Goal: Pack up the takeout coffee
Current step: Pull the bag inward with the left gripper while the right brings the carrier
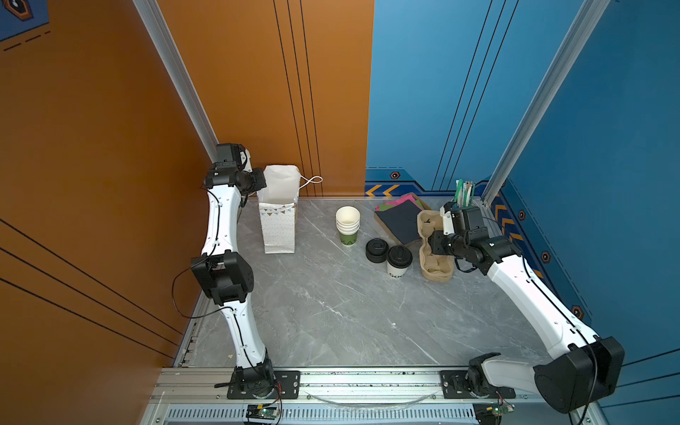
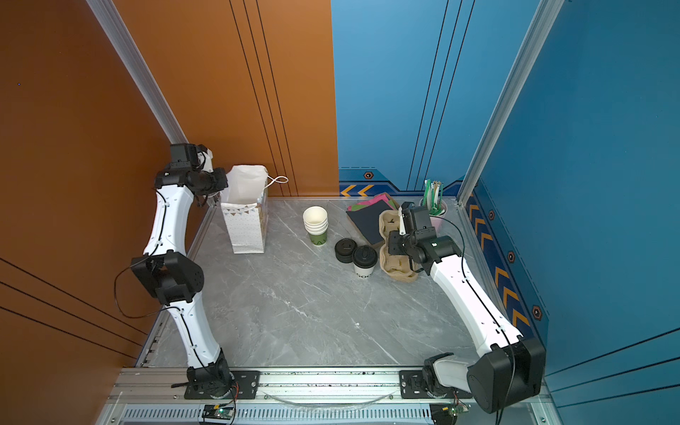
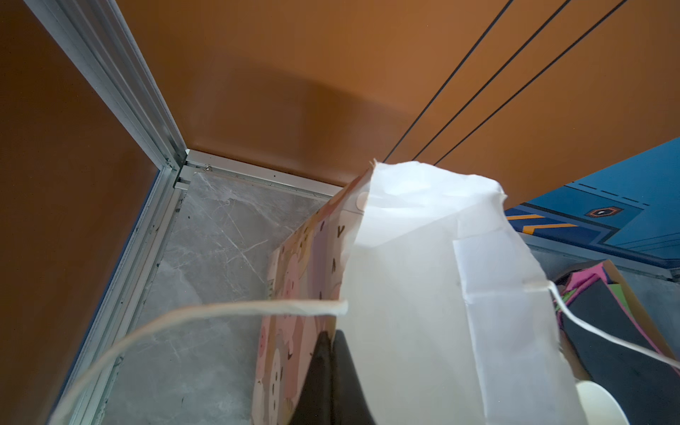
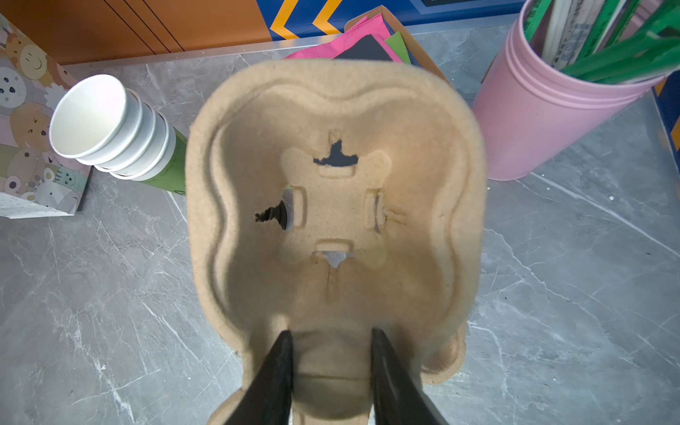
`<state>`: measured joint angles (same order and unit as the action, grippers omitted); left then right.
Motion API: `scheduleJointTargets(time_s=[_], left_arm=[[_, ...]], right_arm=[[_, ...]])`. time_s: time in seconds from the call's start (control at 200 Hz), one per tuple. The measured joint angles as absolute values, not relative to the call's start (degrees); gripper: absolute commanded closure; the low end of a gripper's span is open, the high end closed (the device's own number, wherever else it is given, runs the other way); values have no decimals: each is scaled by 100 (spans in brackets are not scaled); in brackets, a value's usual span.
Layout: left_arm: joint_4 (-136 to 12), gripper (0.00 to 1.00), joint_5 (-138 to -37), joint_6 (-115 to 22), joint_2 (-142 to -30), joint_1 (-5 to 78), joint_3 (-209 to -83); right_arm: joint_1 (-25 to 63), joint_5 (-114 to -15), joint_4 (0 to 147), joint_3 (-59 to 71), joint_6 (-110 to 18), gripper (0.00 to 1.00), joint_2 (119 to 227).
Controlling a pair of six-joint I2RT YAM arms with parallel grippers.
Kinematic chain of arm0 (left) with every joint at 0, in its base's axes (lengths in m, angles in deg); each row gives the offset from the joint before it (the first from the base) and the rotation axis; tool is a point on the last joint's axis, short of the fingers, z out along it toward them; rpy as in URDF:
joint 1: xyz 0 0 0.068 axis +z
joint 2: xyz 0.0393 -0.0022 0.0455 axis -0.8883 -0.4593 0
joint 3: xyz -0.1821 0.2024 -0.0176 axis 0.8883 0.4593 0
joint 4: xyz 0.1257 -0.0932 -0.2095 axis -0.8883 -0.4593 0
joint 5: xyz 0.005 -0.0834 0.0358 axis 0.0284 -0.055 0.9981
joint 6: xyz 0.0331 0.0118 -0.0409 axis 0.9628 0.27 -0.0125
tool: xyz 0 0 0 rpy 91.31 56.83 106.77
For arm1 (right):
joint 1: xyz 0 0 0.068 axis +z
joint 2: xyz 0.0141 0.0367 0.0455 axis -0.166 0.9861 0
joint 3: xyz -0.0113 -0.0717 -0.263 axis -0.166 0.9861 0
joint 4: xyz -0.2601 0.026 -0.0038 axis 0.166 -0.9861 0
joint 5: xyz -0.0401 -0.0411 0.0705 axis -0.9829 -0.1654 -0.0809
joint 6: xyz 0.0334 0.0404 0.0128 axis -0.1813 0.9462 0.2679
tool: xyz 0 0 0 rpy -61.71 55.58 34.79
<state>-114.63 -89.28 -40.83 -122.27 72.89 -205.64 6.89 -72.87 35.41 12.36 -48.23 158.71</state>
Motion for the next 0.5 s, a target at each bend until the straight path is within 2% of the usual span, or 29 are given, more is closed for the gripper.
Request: scheduleJointTargets(time_s=[0.19, 0.495], left_arm=[[-11334, 100, -8900, -4531, -11266, 7193, -19624], [-9767, 100, -8828, -5534, -8953, 6914, -16379]], right_arm=[[877, -7282, 3515, 1057, -4825, 65, 15871], [1214, -7243, 3506, 611, -4825, 65, 15893]])
